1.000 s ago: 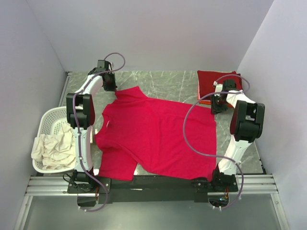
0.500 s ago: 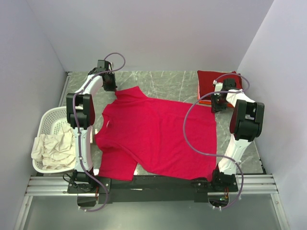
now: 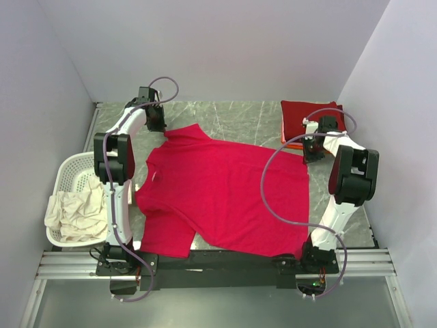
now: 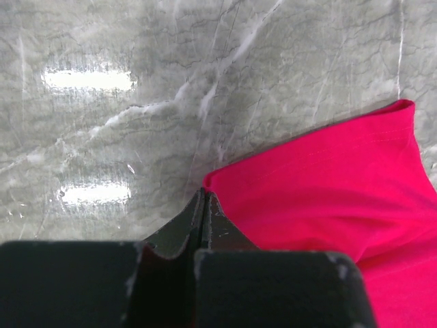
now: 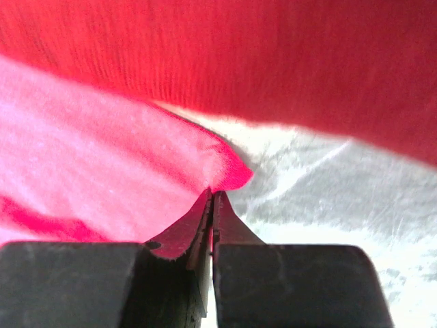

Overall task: Fold and stack the t-shirts
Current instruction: Flatten the tshirt out

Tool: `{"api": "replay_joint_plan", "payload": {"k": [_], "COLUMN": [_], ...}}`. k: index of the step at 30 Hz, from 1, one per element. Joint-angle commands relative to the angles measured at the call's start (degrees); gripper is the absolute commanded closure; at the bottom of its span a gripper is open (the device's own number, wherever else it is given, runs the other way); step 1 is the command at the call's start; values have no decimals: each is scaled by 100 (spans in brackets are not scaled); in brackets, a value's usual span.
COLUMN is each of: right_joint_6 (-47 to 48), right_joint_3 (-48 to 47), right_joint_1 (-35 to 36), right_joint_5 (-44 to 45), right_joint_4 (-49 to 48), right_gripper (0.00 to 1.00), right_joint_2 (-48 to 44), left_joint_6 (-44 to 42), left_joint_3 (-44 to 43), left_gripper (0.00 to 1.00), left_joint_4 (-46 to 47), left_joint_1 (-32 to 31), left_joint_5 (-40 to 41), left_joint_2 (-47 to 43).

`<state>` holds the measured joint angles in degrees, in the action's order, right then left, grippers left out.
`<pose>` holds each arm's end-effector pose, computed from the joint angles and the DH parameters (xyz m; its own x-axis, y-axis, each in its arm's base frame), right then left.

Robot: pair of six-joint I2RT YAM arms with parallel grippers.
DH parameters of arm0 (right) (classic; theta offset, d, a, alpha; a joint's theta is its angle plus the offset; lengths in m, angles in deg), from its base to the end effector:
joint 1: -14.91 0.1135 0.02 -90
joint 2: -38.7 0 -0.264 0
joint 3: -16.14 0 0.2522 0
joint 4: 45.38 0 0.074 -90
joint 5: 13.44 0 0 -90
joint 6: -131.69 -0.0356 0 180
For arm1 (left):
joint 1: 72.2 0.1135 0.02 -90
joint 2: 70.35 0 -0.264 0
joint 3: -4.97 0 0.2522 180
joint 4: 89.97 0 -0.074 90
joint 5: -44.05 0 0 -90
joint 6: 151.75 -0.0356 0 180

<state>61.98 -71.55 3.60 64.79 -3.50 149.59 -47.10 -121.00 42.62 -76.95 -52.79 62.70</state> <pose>0.3856 -0.0697 0.1621 -0.8715 -0.1719 -0.4594 -0.2073 0.9779 0.0274 0.5119 -0.0468 0.1863 -0.8231 -0.1836 -0.5374 -0.0589 0.9688 -0.2407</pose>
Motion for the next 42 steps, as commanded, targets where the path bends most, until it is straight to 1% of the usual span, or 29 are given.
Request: {"api": "replay_joint_plan", "payload": {"k": [1,5,6,9,11,13,14,15,17,22,29,34,36,37,38,40,41,42], "right_joint_6": [97,115,133,141,133,98,80,36,1,-166,-149,-87,-69,-61,-26,18,45,54], "right_joint_3": [151,89,133,475,721,810,810,784,609,187,-139,-192,-183,-192,-201,-183,-174,-166], "right_joint_1": [-108,-143,-143,-143,-143,-152,-152,-161,-178,-178,-178,-178,-178,-178,-178,-178,-178,-178], "right_joint_5": [8,-202,-255,-343,-291,-229,-186,-177,-185,-124,8,-45,-53,-62,-106,-132,-141,-159], "right_joint_4": [255,554,615,660,564,423,379,344,317,221,159,220,247,273,299,335,343,326], "right_gripper": [97,96,96,96,94,81,71,68,64,61,48,50,55,58,65,73,80,84], "right_joint_2": [-217,-182,-269,-602,-735,-858,-876,-868,-798,-437,20,108,108,108,108,99,91,82], "left_joint_6": [-94,-138,-147,-130,-147,-147,-147,-147,-165,-182,-200,-209,-200,-209,-209,-209,-191,-191], "left_joint_3": [23,75,206,531,690,805,840,893,954,1192,1306,1262,1262,1262,1262,1262,1236,1236], "left_gripper": [100,100,99,100,100,100,99,100,100,100,100,100,100,100,100,100,100,100], "left_joint_4": [139,104,139,183,245,245,245,236,227,227,218,183,183,183,183,192,192,175], "left_joint_1": [-8,-8,-8,10,18,18,18,18,18,27,27,27,27,27,27,27,27,27], "left_joint_5": [-117,-47,-29,-29,-29,-55,-64,-73,-64,-64,-134,-161,-161,-178,-178,-187,-204,-222], "left_joint_2": [-473,-534,-570,-780,-921,-1009,-1036,-1062,-1124,-1264,-1317,-1282,-1264,-1264,-1264,-1264,-1256,-1256]}}
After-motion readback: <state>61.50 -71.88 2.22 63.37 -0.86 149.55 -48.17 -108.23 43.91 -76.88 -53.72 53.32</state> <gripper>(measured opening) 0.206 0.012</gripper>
